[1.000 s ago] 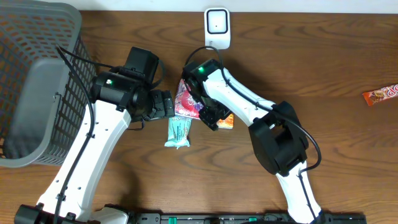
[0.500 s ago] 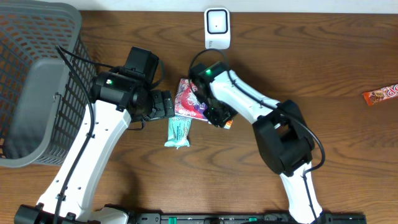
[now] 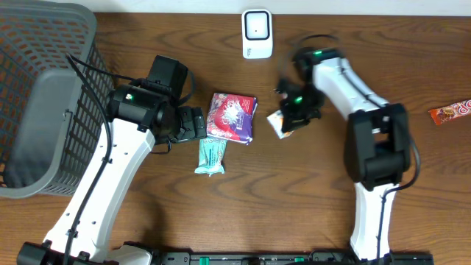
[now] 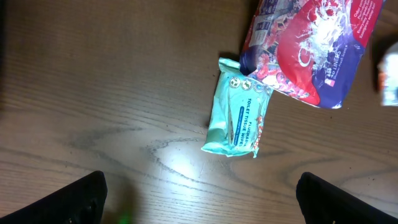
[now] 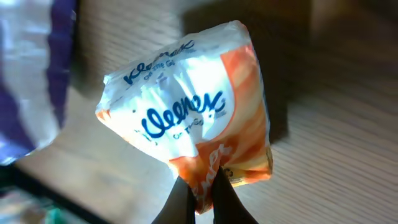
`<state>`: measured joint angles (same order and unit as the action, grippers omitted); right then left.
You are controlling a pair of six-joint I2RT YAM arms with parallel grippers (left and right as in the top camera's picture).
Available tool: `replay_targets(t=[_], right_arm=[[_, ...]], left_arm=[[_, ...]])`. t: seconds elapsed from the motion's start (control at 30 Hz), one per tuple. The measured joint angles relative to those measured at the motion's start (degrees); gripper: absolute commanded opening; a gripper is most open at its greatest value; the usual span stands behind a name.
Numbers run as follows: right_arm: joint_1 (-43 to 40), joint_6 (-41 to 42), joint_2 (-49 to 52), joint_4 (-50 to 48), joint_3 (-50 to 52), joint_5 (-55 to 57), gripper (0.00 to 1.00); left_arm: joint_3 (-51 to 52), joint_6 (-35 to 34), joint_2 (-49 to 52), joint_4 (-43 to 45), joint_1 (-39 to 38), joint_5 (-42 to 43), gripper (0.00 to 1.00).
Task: Scan the item barcode
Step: 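Grasp the orange Kleenex pack with the right gripper and lift, then hold the Kleenex pack in front of the white scanner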
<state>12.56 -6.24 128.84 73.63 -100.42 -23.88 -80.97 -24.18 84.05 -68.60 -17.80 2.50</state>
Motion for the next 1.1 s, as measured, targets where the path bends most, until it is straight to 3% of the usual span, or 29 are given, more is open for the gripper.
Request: replay_targets(t=[0.47, 0.63, 0.8, 0.83, 0.87, 1.0, 1.1], right_arm=[[-13.9, -10.0, 0.0, 3.6, 1.2, -26.0, 0.01], [-15.9, -11.2, 0.0, -3.3, 9.4, -33.3, 0.01], [-17.7, -5.6, 0.2, -12.2, 17.1, -34.5, 0.01], [-18.4, -4.3, 0.2, -12.4, 17.4, -34.3, 0.02], [-19.2, -2.9, 0.2, -12.3, 17.4, -33.7, 0.10], [-22.9, 1.1, 0.2, -8.8, 15.5, -27.8, 0.16], [-25.2, 2.9, 0.2, -4.2, 11.9, -21.6, 0.31]], left_arm=[[0.0, 0.0, 0.0, 0.0, 0.0, 0.0, 0.98], [0.0, 0.0, 0.0, 0.0, 0.0, 0.0, 0.98], [0.0, 0.0, 0.0, 0.0, 0.0, 0.0, 0.98], [0.0, 0.0, 0.0, 0.0, 0.0, 0.0, 0.98], [0.0, 0.0, 0.0, 0.0, 0.0, 0.0, 0.98], [0.0, 0.0, 0.0, 0.0, 0.0, 0.0, 0.98], [0.0, 0.0, 0.0, 0.0, 0.0, 0.0, 0.98]])
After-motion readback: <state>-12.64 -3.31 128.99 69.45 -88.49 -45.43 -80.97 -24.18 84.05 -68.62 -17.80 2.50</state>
